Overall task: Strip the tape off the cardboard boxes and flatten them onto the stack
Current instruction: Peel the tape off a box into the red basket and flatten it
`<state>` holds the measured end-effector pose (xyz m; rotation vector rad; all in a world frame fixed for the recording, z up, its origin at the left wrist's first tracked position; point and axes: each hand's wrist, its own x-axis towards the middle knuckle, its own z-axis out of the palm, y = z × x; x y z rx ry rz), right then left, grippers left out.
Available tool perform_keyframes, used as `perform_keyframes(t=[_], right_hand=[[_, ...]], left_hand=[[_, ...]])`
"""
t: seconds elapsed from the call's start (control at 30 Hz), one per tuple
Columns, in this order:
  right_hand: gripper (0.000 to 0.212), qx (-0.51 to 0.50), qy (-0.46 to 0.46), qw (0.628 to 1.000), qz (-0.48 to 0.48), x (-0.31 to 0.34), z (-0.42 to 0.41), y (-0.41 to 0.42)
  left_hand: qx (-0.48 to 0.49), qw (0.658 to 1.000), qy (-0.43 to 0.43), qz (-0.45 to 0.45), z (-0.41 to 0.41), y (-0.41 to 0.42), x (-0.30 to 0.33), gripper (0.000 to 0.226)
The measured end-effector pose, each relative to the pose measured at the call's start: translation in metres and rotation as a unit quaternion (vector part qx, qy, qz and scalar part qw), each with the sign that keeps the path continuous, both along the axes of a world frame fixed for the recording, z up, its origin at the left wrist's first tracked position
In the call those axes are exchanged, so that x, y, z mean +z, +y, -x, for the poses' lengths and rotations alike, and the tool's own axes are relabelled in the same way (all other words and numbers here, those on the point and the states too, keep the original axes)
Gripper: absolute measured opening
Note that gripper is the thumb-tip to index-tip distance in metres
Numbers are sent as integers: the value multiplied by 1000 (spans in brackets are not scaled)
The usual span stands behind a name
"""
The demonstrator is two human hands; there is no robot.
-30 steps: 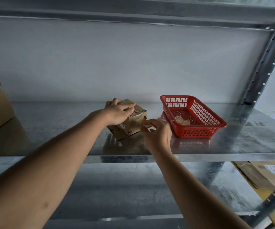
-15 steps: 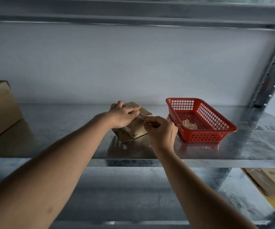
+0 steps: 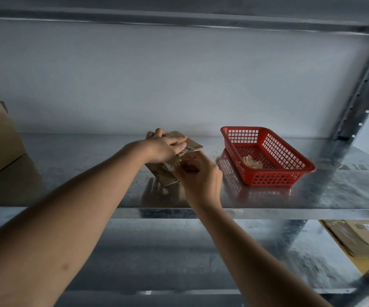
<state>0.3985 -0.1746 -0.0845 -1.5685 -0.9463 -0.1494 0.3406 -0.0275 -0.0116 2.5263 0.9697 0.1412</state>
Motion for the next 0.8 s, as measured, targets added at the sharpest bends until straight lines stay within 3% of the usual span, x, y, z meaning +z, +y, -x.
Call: perform_keyframes(t=[0.13,0.2,0.27,0.47,0.57,0.67,0.8], right_hand=[[31,70,168,982,39,-5,-8,0],[24,77,210,973,56,-5,-10,-4],[9,75,191,977,65,-1,-10,-9],[19,57,82,992,73,3,-11,-11],[10,48,82,992,84,3,-16,-13],[21,22,74,995,65,5,-27,-17],[15,-4,32,998,57,26,-41,-22]], left_hand=[[-2,1000,6,1,0,3,0,45],[-3,1000,6,-4,-1,3,-3,46],[-3,1000,-2,-7,0,2,-6,47],[-4,1000,-24,-7,0,-1,-12,48],[-7,999,-40,-3,1,-1,-13,47],[-9,999,-47,-8,1,-1,-16,46],[-15,998,-52,-16,-2,-3,-15,47]])
